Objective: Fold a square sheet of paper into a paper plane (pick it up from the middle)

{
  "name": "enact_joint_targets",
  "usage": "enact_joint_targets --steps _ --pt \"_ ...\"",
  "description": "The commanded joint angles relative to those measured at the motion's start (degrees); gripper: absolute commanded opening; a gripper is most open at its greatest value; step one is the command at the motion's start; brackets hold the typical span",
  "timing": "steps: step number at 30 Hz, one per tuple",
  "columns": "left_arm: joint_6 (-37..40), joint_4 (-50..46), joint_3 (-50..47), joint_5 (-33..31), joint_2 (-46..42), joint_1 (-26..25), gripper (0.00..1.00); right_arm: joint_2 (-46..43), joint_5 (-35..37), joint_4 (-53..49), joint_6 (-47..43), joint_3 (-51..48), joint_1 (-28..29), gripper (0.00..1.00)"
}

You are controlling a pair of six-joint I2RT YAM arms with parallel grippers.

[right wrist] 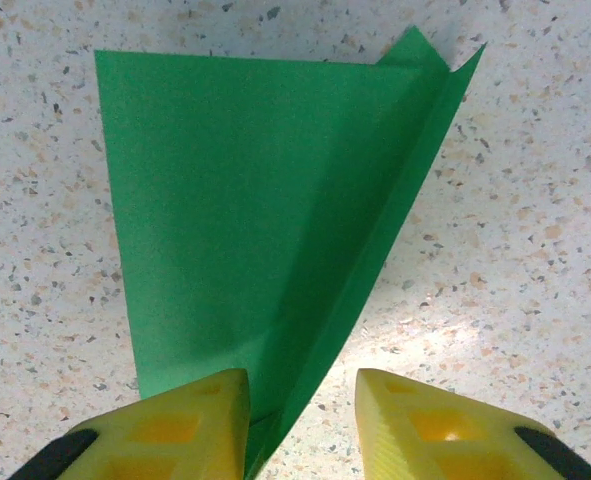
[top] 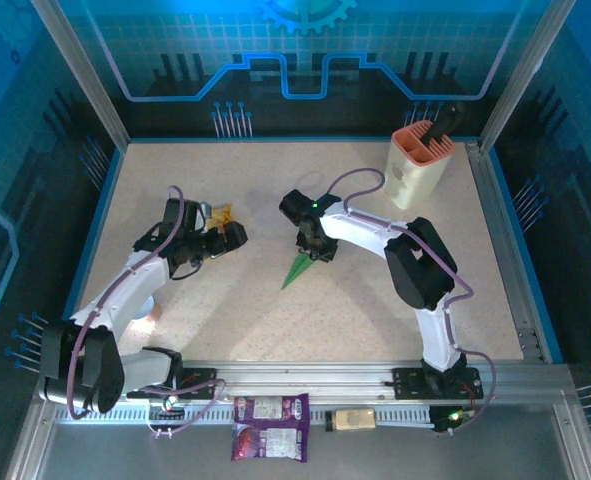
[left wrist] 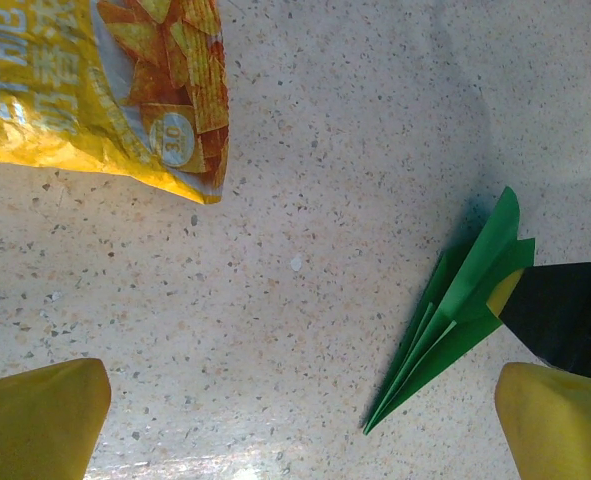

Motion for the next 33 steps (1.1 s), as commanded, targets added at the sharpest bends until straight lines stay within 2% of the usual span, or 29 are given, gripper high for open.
enact_joint_targets --steps 1,8,11,18,24,30,33 --pt "0.4 0.26 -0.55 1.55 0.52 0.72 1.0 -1.79 0.38 -1.41 1.6 -1.0 0.8 0.32" --pt "0.19 0.16 -0.54 2.0 0.69 0.73 1.0 -3.83 0.73 0.24 1.15 -2.91 0.8 0.11" --pt "0.28 0.14 -0.36 2.35 0.31 0.76 1.0 -5.28 0.85 2.29 -1.74 -3.59 0.85 0.01" --pt "-0.63 0.55 -0.32 2.61 -0.78 0.89 1.0 -10.0 -3.67 9.89 -15.65 -3.83 0.55 0.0" --pt "-3.83 2.86 -0.54 5.38 0.58 0.98 1.0 -15.31 -15.8 25.01 -25.49 -13.02 -1.5 0.0" --pt "-10.11 10.93 -2.51 11.65 4.13 0.47 1.0 -16.21 -32.22 38.14 -26.55 -23.77 -6.73 0.0" --pt "-11.81 13.44 -2.87 12.82 6.89 -1.4 1.0 -15.11 -36.04 42.08 -26.13 -27.71 -8.62 0.0"
